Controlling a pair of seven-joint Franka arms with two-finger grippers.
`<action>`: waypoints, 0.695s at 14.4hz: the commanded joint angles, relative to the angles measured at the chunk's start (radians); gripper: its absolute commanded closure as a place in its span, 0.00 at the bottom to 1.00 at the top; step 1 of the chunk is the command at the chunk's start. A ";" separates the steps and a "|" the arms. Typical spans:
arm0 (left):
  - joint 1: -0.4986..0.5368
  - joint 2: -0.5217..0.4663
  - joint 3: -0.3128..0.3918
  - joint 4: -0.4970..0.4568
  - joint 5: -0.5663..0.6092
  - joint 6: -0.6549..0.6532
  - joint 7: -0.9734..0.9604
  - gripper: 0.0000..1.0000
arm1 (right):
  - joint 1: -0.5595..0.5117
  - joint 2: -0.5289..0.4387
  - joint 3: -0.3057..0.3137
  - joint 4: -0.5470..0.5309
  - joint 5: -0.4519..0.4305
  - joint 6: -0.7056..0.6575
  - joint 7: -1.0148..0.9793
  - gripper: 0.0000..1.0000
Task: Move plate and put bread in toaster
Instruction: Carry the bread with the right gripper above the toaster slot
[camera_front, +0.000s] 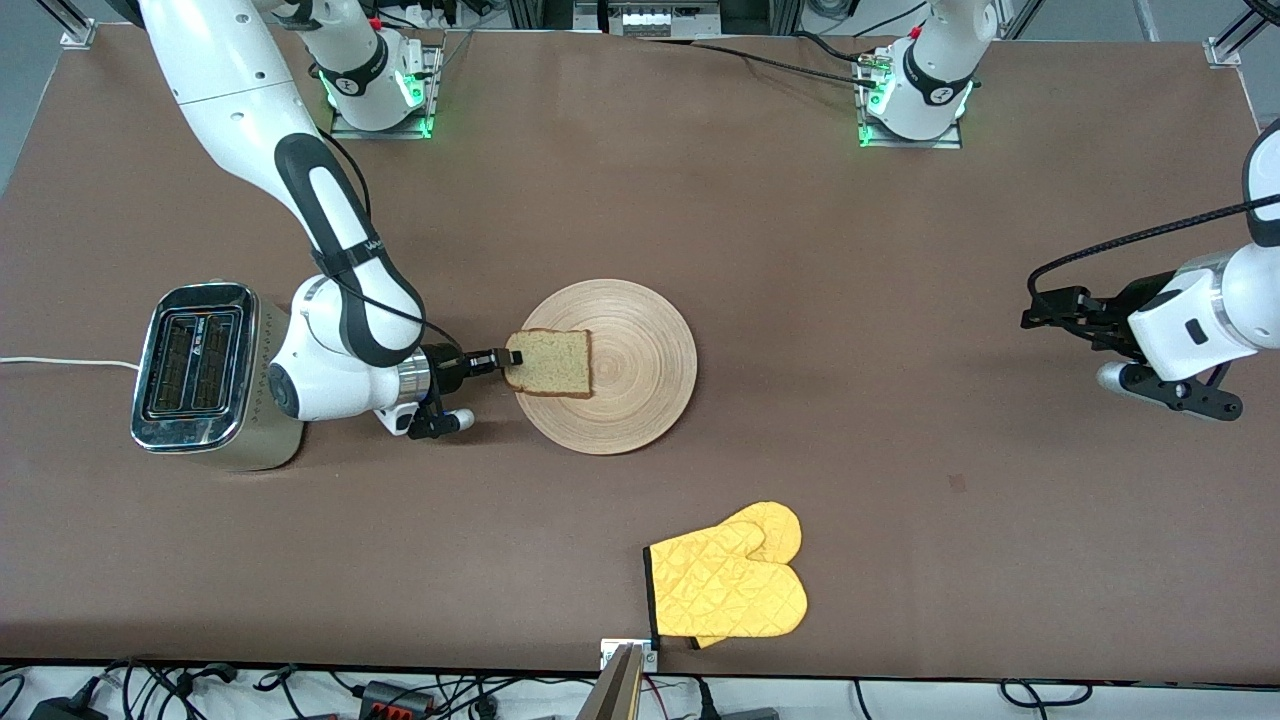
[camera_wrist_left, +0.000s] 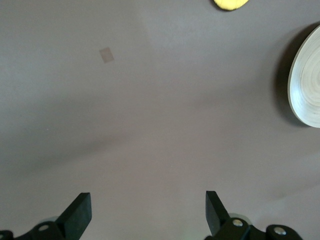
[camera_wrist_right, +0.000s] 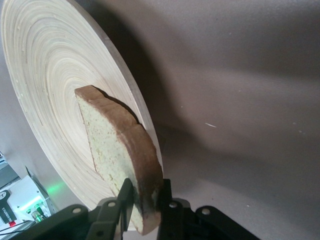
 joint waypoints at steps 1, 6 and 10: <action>0.001 -0.041 -0.001 0.033 0.023 -0.020 -0.026 0.00 | -0.004 -0.003 -0.002 0.013 0.028 -0.006 -0.022 0.97; 0.001 -0.167 -0.003 -0.117 0.031 0.011 -0.172 0.00 | -0.007 -0.086 -0.016 0.026 -0.004 -0.047 0.007 1.00; -0.002 -0.345 0.002 -0.389 0.028 0.216 -0.193 0.00 | -0.009 -0.159 -0.055 0.046 -0.154 -0.114 0.077 1.00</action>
